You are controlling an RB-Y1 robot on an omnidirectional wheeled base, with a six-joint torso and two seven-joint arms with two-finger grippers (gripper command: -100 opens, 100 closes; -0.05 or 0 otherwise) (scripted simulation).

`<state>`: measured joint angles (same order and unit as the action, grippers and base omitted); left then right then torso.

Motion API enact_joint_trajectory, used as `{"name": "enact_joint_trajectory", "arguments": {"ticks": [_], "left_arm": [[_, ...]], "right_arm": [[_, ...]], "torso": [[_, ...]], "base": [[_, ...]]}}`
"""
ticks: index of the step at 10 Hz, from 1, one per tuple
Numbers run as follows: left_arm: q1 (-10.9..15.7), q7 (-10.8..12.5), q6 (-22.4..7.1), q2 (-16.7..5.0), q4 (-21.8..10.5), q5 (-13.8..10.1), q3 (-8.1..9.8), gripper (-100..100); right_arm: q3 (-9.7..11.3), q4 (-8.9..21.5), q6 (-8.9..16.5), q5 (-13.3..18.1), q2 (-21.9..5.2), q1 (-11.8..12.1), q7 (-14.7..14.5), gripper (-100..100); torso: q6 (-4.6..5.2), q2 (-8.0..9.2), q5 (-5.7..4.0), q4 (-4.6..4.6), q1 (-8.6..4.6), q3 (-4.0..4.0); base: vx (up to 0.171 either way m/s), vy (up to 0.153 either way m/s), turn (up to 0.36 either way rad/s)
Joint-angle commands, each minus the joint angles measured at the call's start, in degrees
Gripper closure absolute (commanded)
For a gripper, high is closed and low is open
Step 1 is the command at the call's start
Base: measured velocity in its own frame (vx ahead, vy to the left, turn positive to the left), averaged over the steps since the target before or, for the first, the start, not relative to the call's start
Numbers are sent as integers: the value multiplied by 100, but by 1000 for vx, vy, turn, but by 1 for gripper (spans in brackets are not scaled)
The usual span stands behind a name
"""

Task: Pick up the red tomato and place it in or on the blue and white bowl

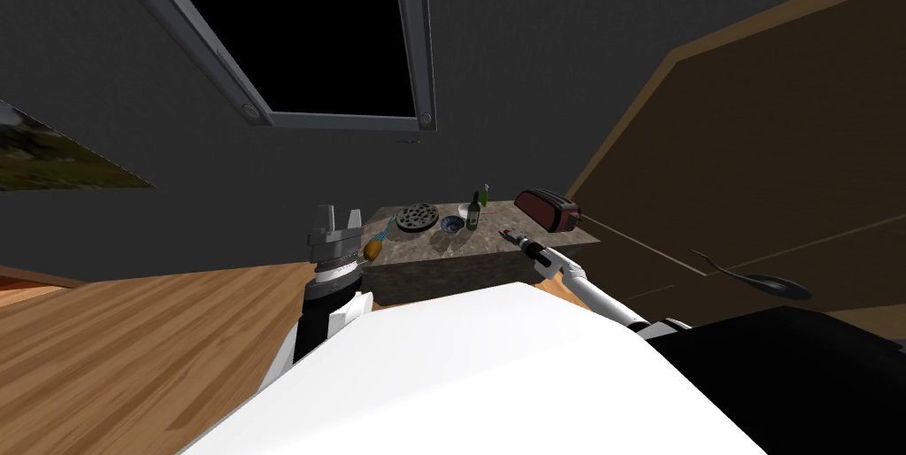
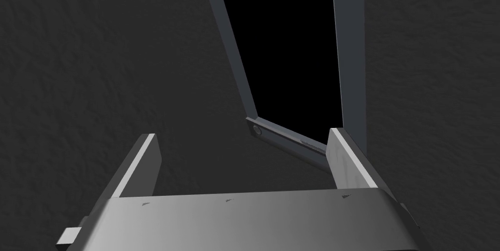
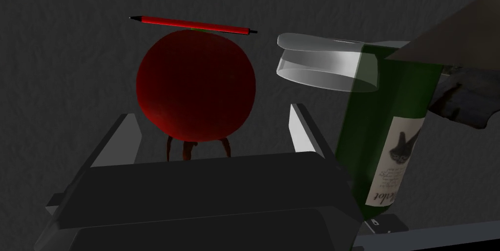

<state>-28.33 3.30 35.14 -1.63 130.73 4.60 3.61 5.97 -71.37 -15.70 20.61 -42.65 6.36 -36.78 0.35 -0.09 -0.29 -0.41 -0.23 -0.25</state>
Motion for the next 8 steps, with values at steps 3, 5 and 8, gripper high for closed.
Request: {"name": "enact_joint_trajectory", "arguments": {"ticks": [3, 5, 8], "left_arm": [[1, 0, 0, 0, 0, 0, 0, 0], [0, 0, 0, 0, 0, 0, 0, 0], [0, 0, 0, 0, 0, 0, 0, 0]], "right_arm": [[-10, -7, -5, -5, -4, -8, 5, 100], [-9, -9, -9, -7, -1, -9, 9, 100], [-8, -11, -11, -8, 1, -10, 11, 0]], "torso": [[-3, 4, -6, -6, 2, -2], [-2, -2, -4, -8, 1, -5], [-1, -4, -3, -9, 1, -7]], "base": [[0, 0, 0], [0, 0, 0], [0, 0, 0]]}}
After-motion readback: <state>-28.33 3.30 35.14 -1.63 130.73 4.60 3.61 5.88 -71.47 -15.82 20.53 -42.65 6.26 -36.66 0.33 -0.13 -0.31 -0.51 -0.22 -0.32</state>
